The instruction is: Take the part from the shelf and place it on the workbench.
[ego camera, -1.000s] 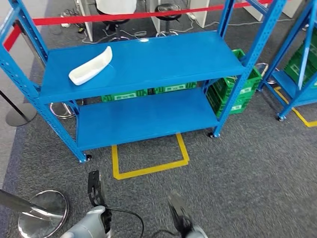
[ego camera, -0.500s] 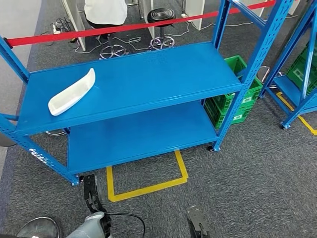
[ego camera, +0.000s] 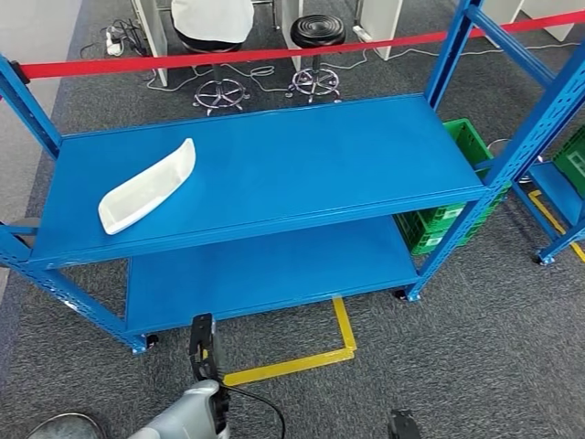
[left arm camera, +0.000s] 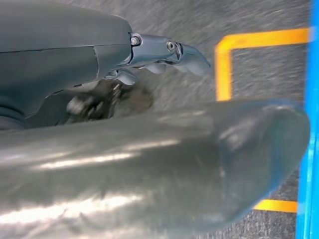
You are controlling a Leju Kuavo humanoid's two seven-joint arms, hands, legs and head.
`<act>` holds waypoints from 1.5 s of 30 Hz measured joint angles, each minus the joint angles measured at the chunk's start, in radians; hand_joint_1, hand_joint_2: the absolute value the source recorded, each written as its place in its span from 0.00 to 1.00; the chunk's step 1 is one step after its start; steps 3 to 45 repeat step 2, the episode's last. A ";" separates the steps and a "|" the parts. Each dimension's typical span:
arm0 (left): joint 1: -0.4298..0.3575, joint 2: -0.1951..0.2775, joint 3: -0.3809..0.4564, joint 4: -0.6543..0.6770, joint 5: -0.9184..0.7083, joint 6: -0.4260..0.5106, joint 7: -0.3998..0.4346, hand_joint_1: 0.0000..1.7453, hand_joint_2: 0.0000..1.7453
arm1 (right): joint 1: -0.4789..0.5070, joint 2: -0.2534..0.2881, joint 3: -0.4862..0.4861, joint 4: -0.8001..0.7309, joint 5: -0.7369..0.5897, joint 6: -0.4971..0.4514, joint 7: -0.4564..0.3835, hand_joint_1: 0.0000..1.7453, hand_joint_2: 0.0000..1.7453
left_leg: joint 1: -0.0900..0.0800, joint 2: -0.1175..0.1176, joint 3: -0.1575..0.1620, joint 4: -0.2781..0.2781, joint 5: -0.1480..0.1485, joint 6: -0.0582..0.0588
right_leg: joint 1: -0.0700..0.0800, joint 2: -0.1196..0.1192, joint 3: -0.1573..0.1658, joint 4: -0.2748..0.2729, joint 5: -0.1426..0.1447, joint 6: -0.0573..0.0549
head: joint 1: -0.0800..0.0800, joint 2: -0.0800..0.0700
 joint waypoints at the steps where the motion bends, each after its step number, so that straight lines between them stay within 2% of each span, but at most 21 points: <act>1: -0.006 -0.003 -0.074 0.000 0.079 0.010 0.026 0.00 0.00 | 0.012 -0.008 -0.013 0.004 -0.013 0.000 0.000 0.00 0.00 | -0.002 -0.002 0.005 0.002 -0.006 -0.003 | 0.003 -0.001 0.015 -0.053 0.031 -0.006 | 0.000 0.000; 2: -0.009 -0.004 -0.112 0.000 0.119 0.015 0.039 0.00 0.00 | 0.019 -0.012 -0.019 0.006 -0.019 -0.001 0.000 0.00 0.00 | -0.004 -0.002 0.007 0.002 -0.009 -0.005 | 0.004 -0.001 0.022 -0.079 0.045 -0.009 | 0.001 0.000; 45: -0.009 -0.004 -0.112 0.000 0.119 0.015 0.039 0.00 0.00 | 0.019 -0.012 -0.019 0.006 -0.019 -0.001 0.000 0.00 0.00 | -0.004 -0.002 0.007 0.002 -0.009 -0.005 | 0.004 -0.001 0.022 -0.079 0.045 -0.009 | 0.001 0.000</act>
